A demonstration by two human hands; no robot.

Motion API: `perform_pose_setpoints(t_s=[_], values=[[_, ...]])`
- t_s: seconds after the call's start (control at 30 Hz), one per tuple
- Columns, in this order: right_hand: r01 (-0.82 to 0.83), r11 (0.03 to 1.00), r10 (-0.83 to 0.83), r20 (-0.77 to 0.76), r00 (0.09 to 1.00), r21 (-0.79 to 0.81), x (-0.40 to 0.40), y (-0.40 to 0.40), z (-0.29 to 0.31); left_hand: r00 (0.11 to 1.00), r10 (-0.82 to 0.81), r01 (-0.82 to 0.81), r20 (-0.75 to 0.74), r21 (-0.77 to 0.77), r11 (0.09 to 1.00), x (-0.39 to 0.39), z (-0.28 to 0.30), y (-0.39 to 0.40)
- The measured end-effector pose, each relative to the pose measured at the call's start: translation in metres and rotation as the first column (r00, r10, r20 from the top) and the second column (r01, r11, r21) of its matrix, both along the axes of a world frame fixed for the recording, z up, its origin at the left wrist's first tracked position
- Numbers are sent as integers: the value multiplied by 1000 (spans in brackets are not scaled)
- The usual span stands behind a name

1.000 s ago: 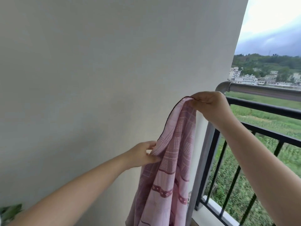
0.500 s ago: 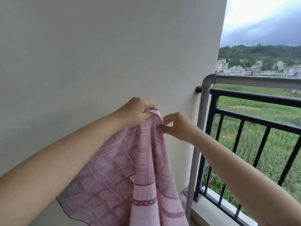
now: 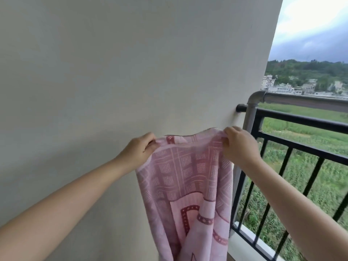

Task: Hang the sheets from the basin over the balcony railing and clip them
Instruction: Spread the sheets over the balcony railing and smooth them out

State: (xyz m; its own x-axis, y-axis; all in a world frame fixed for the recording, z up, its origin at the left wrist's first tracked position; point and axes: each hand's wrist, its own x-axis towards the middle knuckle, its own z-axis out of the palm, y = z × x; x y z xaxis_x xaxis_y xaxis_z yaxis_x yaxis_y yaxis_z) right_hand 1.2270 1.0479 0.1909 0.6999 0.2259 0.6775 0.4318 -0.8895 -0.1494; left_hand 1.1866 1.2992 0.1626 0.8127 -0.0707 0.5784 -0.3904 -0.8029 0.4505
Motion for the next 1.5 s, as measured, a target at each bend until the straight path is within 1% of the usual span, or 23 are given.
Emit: perform_pose_setpoints(t_s=[0.07, 0.13, 0.23, 0.27, 0.37, 0.4, 0.43, 0.6, 0.67, 0.73, 0.8, 0.87, 0.9, 0.97, 1.03, 1.07, 1.17, 1.23, 1.3, 1.37, 1.43, 1.47, 1.5], values=[[-153, 987, 137, -249, 959, -48, -7, 18, -4, 997, -40, 36, 66, 55, 998, -3, 11, -12], [-300, 954, 286, -375, 882, 21, -11, 40, -13, 986, -99, 86, 134, 96, 992, -3, 25, -24], [-280, 955, 297, -304, 905, 100, -15, 52, -18, 963, -153, 101, 223, 230, 968, -2, 42, -33], [-258, 956, 288, -290, 913, 138, -15, 48, -15, 968, -154, 98, 198, 266, 959, 0, 43, -30], [-248, 943, 293, -197, 936, 223, -20, 20, 5, 996, -19, 59, -83, 503, 862, 4, 31, -18], [-242, 946, 279, -161, 947, 215, -23, 11, 13, 991, 31, 53, -129, 594, 803, 6, 25, -17], [-233, 953, 259, -124, 958, 194, -28, 3, 19, 989, 47, 47, -139, 601, 798, 7, 21, -18], [25, 993, -30, 44, 999, 117, -40, -52, 40, 997, 50, -35, -58, 228, 973, 24, 39, -40], [165, 981, -167, 13, 986, 97, -46, -76, 46, 989, -110, 102, -102, -84, 991, 35, 60, -62], [219, 957, -189, -162, 968, 191, -52, -91, 47, 910, -394, 283, -128, -502, 817, 39, 83, -93], [251, 884, -106, -354, 929, 395, -60, -101, 45, 866, -500, 388, -12, -615, 687, 42, 97, -122], [267, 868, -84, -405, 910, 419, -72, -114, 41, 898, -395, 441, 197, -439, 783, 40, 104, -143], [267, 906, -115, -417, 902, 328, -80, -122, 40, 893, -334, 424, 303, -312, 850, 38, 104, -149], [288, 956, -229, -470, 853, 58, -96, -137, 35, 838, -337, 412, 430, -92, 907, 27, 108, -159], [347, 921, -388, -465, 796, -176, -105, -153, 22, 733, -360, 316, 577, 179, 932, 17, 109, -171], [423, 880, -475, -408, 780, -214, -109, -157, 18, 705, -405, 266, 582, 313, 912, 16, 107, -178], [677, 733, -674, -207, 710, -67, -119, -176, 19, 775, -361, 55, 518, 514, 856, 21, 107, -195], [742, 664, -729, -138, 670, 96, -131, -190, 36, 830, -267, -48, 489, 540, 840, 22, 120, -201], [735, 637, -720, -161, 675, 234, -145, -205, 69, 811, -232, -138, 537, 561, 816, 24, 136, -207], [589, 611, -547, -255, 797, 529, -153, -218, 114, 775, -230, -180, 588, 554, 813, 31, 158, -218], [300, 424, -310, -174, 935, 855, -160, -225, 161, 739, -225, -181, 635, 509, 841, 31, 181, -234], [214, 390, -299, -97, 949, 895, -159, -227, 181, 728, -220, -168, 649, 480, 861, 29, 193, -242], [213, 422, -383, -40, 923, 881, -156, -230, 198, 730, -209, -155, 651, 455, 877, 30, 204, -250]])
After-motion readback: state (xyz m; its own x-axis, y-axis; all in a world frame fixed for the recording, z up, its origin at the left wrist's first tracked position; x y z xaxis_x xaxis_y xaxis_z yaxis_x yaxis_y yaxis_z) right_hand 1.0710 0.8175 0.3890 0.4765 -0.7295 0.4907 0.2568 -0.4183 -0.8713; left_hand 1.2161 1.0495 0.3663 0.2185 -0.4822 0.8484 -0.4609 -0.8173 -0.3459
